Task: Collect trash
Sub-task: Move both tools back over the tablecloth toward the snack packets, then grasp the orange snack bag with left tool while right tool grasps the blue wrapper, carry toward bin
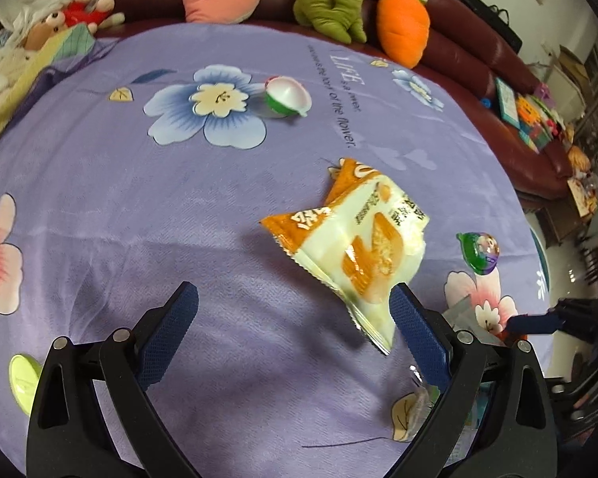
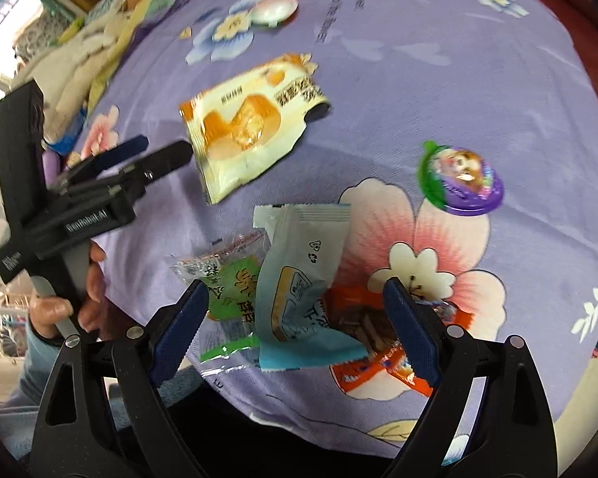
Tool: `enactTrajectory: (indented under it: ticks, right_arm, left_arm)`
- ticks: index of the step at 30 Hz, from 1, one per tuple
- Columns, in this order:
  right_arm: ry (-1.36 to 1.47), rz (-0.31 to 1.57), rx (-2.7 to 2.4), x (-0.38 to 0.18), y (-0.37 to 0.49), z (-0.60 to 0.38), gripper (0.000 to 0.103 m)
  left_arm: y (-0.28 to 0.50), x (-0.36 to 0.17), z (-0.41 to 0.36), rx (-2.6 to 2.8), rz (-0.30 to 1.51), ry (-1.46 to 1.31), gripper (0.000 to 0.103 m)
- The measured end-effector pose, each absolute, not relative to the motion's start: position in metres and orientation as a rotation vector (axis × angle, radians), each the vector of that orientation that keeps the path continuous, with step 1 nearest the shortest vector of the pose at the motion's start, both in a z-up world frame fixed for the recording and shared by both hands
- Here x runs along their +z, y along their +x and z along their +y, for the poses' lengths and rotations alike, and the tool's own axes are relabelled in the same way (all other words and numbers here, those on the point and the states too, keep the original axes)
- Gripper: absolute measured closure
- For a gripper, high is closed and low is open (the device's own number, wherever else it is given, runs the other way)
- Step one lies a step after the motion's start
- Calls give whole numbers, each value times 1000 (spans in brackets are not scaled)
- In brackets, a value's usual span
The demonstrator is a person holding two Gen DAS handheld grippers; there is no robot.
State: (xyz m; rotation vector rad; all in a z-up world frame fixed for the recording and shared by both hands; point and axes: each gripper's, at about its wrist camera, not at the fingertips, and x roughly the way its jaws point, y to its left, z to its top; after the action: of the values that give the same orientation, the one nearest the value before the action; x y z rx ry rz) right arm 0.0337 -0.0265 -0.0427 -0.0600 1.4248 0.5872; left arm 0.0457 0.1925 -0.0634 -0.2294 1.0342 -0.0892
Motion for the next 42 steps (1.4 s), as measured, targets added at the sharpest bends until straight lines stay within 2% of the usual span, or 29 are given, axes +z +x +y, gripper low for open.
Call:
enactTrajectory:
  ticks: [1, 3, 5, 7, 9, 11, 20, 22, 24, 26, 28, 30, 33, 42]
  right_arm:
    - [-61, 1437, 589, -46, 35, -25, 26]
    - [-64, 1466, 587, -55, 37, -23, 44]
    - [-48, 1494, 580, -63, 40, -22, 49]
    - [-43, 1495, 581, -66, 40, -22, 66]
    - [-29, 1491, 586, -66, 41, -22, 68]
    - [-16, 1466, 596, -60, 43, -24, 75]
    - [97, 1361, 565, -25, 65, -54, 76]
    - [117, 1348, 552, -22, 70, -65, 76]
    - [144, 1339, 536, -21, 73, -74, 76]
    - [164, 1328, 519, -22, 77, -84, 76]
    - [183, 1323, 510, -23, 79, -90, 76]
    - [199, 1317, 502, -24, 81, -94, 76]
    - [231, 1302, 494, -22, 84, -106, 76]
    - [325, 1224, 443, -9, 90, -161, 76]
  left_arm:
    - [49, -66, 194, -98, 1040, -236, 6]
    - [53, -68, 192, -106, 1045, -237, 6]
    - [59, -72, 191, -115, 1049, -238, 6]
    - [65, -75, 189, -129, 1056, -244, 6]
    - [69, -78, 186, -139, 1061, -243, 6]
    - [74, -81, 181, -142, 1065, -227, 6]
    - [86, -89, 162, -155, 1062, -184, 7]
    - [85, -89, 158, -147, 1053, -170, 19]
    - [85, -89, 155, -132, 1048, -147, 25]
    - [84, -89, 152, -132, 1043, -135, 39]
    - [84, -87, 149, -138, 1042, -139, 61]
    - [83, -82, 147, -122, 1026, -135, 69]
    - [82, -70, 143, -105, 999, -131, 76]
    - [91, -27, 113, -124, 940, -101, 77]
